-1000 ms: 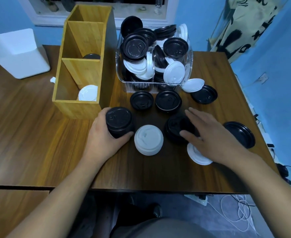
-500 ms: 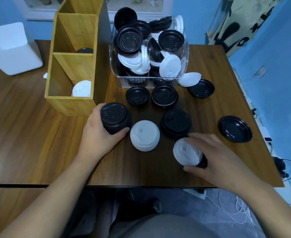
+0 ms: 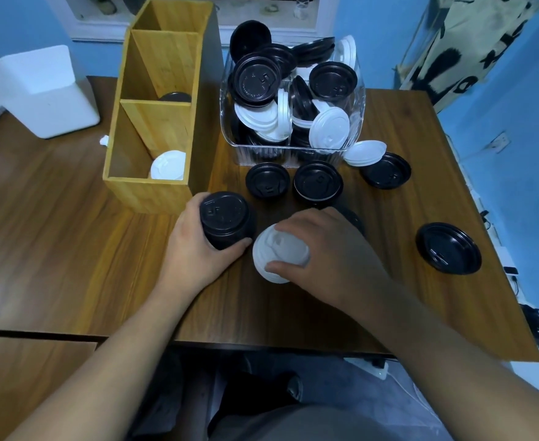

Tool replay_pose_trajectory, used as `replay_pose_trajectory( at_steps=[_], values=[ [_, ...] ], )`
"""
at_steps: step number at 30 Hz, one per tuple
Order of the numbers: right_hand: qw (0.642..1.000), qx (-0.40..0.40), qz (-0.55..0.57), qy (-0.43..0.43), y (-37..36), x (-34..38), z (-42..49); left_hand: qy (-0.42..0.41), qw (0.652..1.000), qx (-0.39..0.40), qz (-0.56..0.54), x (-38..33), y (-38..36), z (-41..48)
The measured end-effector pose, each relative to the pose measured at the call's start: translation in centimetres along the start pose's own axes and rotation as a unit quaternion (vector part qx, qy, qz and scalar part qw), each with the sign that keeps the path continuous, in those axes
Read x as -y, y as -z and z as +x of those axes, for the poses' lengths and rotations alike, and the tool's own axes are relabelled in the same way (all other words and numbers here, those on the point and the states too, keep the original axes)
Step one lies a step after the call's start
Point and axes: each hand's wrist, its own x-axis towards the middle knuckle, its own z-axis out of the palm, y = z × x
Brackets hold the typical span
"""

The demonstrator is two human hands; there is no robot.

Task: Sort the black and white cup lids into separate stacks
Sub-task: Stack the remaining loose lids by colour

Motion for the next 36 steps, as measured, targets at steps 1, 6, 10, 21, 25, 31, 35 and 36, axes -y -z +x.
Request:
replay_pose_trajectory(
  at_steps=[1,6,10,21,25,31,35,36],
  values=[
    [1.0,0.01,-0.011,-0.004,-0.3,0.3,0.3,-0.002,1.0,0.0,-0.001,0.0,0.0,0.0],
    [0.998,0.025,-0.05,-0.005,-1.7,0.5,0.8,-0.001,1.0,-0.001,0.001,0.3,0.0,0.1],
    [0.998,0.032,-0.057,-0.002,-2.1,0.6,0.4,0.0,1.0,0.0,-0.002,0.4,0.0,0.1],
    [0.988,0.108,-0.097,0.054,0.2,-0.6,2.6,-0.014,1.0,0.003,-0.008,0.2,0.1,0.1],
    [0.996,-0.025,-0.074,-0.035,2.2,-3.6,-0.9,-0.009,1.0,0.003,-0.012,0.3,0.0,0.0],
    [0.938,-0.078,-0.183,-0.285,3.9,-11.3,-9.0,-0.008,1.0,-0.001,-0.015,0.2,-0.1,0.0],
    [0.956,-0.058,-0.115,-0.265,2.6,-12.8,-10.5,-0.01,1.0,0.001,-0.014,0.2,-0.1,0.0],
    [0.961,-0.084,-0.101,-0.243,2.5,-12.5,-10.5,-0.011,1.0,0.001,-0.014,0.2,-0.1,0.0]
  ],
)
